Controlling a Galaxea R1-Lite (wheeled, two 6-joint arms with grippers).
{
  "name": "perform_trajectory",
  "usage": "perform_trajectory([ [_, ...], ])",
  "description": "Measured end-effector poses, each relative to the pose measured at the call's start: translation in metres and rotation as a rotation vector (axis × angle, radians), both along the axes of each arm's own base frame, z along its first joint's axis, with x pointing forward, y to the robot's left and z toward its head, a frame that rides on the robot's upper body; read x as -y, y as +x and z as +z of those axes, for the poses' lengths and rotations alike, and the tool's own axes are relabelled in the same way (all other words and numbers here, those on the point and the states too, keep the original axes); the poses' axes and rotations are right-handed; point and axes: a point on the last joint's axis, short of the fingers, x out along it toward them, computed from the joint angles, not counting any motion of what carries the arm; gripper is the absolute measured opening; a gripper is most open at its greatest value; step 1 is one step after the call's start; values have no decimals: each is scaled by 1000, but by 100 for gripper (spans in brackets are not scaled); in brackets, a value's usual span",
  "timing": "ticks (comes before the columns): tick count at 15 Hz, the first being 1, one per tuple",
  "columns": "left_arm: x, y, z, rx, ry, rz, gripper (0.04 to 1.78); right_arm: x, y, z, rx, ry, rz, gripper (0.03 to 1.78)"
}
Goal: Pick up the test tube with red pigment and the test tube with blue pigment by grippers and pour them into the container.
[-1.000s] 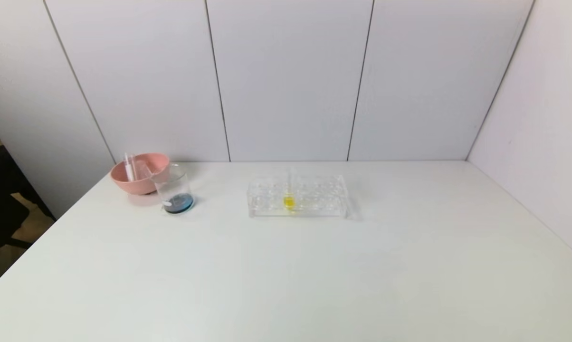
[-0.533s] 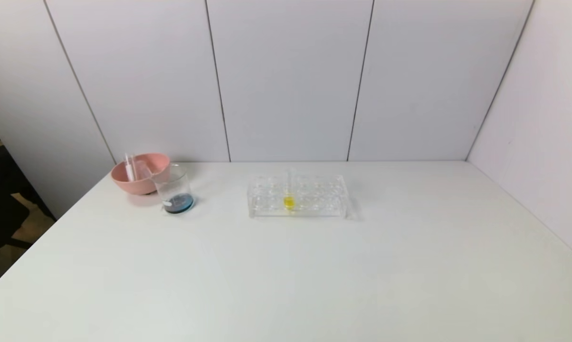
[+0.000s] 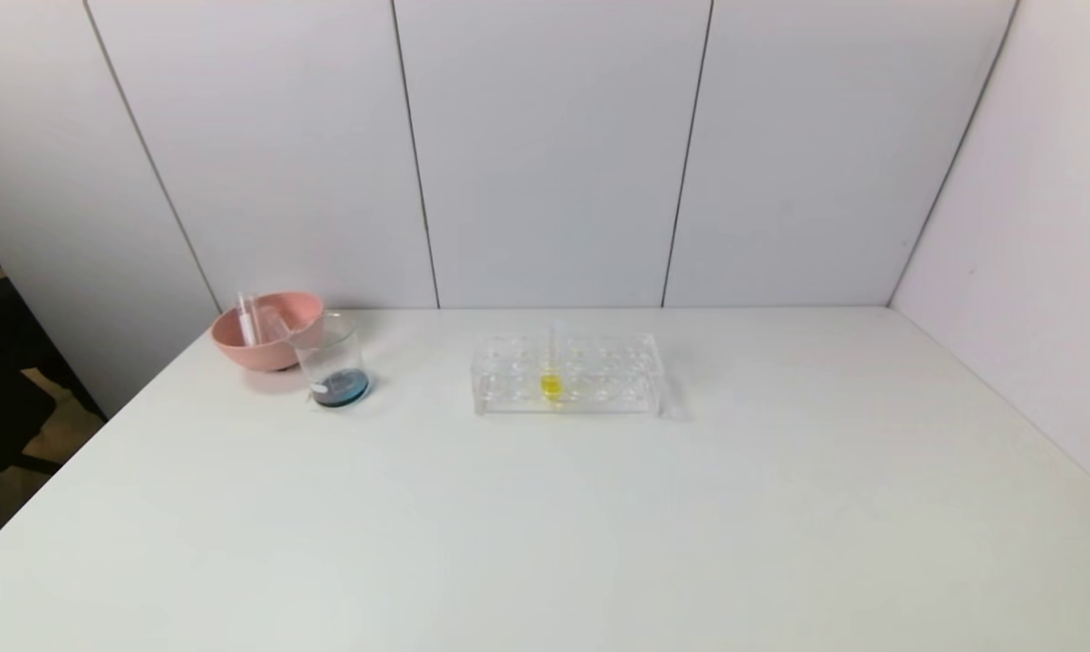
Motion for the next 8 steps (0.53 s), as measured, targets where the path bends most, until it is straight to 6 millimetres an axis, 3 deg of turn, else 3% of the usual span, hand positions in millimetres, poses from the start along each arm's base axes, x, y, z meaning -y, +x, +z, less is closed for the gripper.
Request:
perform_trajectory([
  [8,0,0,-2,-4,10,-15,178,0,0,0,0,2,0,177],
])
